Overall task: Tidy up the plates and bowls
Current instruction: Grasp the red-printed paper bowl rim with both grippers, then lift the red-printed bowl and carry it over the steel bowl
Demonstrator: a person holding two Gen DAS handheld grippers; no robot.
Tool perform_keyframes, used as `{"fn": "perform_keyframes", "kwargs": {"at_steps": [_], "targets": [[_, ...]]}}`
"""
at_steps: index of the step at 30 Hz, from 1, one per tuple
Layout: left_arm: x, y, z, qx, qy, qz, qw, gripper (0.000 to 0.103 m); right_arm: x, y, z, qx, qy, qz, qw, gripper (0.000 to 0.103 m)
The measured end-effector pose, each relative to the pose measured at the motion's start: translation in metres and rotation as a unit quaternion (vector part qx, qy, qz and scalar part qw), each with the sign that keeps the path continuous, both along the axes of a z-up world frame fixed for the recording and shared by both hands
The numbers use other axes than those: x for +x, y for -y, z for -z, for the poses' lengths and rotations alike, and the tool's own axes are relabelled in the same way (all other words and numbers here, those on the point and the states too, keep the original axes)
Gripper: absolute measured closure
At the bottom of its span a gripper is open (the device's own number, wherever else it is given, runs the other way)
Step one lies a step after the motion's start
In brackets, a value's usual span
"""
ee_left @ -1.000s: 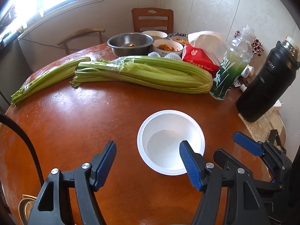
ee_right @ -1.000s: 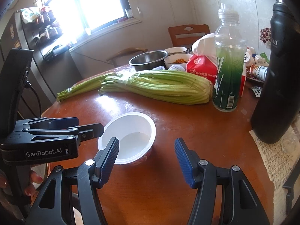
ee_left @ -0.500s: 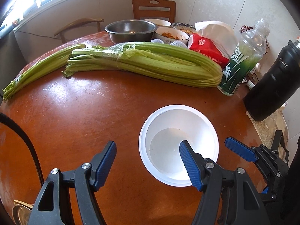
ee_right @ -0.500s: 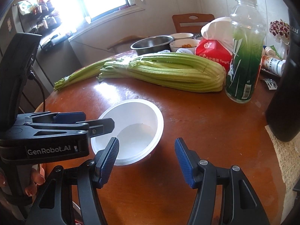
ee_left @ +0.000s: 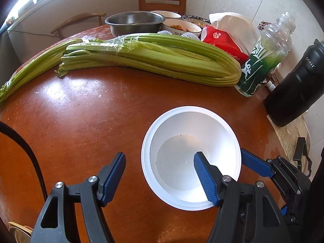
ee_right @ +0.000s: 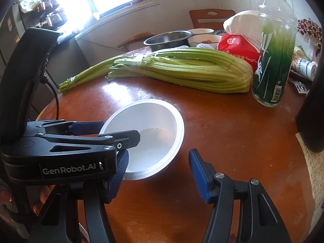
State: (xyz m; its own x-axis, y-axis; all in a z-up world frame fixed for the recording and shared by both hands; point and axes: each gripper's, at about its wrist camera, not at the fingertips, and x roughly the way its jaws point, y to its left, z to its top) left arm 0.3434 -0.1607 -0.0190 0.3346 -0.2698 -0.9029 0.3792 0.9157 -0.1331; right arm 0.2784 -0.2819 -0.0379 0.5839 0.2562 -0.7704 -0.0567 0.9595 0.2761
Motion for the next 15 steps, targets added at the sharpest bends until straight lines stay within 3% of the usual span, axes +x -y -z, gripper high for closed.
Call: {"fn": "perform_keyframes", "kwargs": {"at_steps": [7,15], "targets": [[0.004,-0.004,0.003,-0.001,-0.002,-0.004,1.0,0.035,0.003,-0.005,0.004,-0.001,0.006,-0.013,1.0,0.043],[0.005,-0.005,0.009,-0.017,-0.012,0.003,0.9998,0.047,0.004,-0.012,0.007,-0.007,0.012,-0.029,0.999,0.055]]}}
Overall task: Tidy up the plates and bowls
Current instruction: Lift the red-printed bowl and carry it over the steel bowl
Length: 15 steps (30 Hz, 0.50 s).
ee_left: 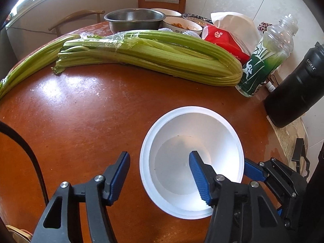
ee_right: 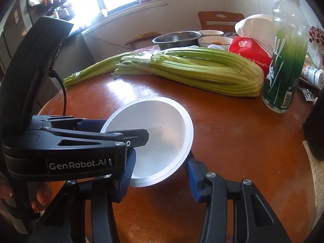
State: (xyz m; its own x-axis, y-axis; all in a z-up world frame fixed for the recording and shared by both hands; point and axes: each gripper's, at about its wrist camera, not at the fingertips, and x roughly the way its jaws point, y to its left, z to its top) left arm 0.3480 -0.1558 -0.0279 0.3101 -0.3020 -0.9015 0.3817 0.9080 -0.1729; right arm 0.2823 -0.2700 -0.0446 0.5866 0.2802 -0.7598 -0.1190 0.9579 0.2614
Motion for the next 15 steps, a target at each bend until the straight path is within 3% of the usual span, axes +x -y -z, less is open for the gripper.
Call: {"fn": "perform_keyframes", "kwargs": {"at_steps": [3,15], "targets": [[0.0,0.0,0.001,-0.006,-0.004,0.005,1.0,0.054,0.0,-0.003,0.001,0.008,-0.001,-0.008,1.0,0.059],[-0.009,0.001,-0.011,-0.014,0.01,0.017,0.9997,0.054,-0.008,-0.001,-0.006,0.019,0.0,-0.002,1.0,0.059]]}}
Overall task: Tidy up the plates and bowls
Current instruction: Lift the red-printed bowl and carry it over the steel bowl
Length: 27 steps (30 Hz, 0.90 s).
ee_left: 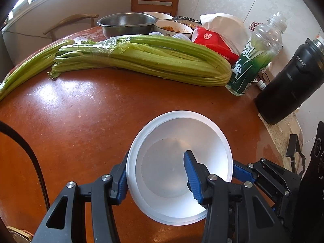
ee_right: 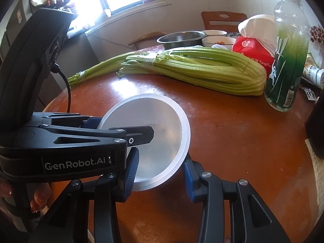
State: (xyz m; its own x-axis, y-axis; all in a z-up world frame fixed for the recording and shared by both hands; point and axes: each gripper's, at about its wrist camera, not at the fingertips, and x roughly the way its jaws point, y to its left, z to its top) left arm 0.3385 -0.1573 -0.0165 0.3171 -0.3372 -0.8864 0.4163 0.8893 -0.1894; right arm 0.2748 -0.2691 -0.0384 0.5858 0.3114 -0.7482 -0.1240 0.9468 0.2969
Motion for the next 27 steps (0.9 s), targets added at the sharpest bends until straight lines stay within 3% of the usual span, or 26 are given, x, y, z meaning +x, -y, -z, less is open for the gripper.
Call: {"fn": "perform_keyframes", "kwargs": {"at_steps": [12,27], "targets": [[-0.035,-0.015,-0.049,-0.013,0.046,-0.009,0.9988,0.054,-0.038,-0.011,-0.054,-0.004,0.052,-0.008,0.999,0.059],[-0.113,-0.052,-0.118,-0.035,0.104,-0.03,0.9935,0.054,-0.109,-0.043,-0.12,-0.019,0.117,-0.025,0.993,0.059]]}}
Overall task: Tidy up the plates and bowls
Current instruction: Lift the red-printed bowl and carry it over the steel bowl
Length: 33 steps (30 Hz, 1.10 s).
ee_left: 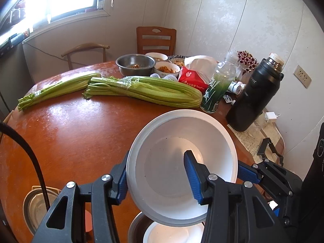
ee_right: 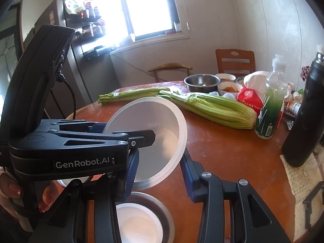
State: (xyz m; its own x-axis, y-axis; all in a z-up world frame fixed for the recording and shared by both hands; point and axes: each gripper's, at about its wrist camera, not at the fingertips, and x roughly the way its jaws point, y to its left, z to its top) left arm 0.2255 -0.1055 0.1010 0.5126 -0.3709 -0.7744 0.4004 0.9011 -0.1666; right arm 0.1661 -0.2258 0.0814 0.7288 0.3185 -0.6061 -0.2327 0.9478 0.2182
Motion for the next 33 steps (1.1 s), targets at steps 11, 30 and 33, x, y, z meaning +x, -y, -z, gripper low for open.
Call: {"fn": "perform_keyframes", "kwargs": {"at_steps": [11,30,33], "targets": [[-0.048,-0.017,-0.026,-0.006,0.029,-0.014,0.9995,0.054,-0.042,-0.012,-0.026,-0.008,0.028,-0.017,0.999,0.059],[-0.105,-0.029,-0.017,-0.012,0.033,-0.026,0.9991,0.053,-0.093,-0.02,-0.018,-0.007,0.024,-0.048,0.999,0.059],[-0.111,-0.029,-0.011,-0.013,0.031,-0.029,0.999,0.053,-0.099,-0.021,-0.013,-0.009,0.02,-0.052,0.998,0.059]]}}
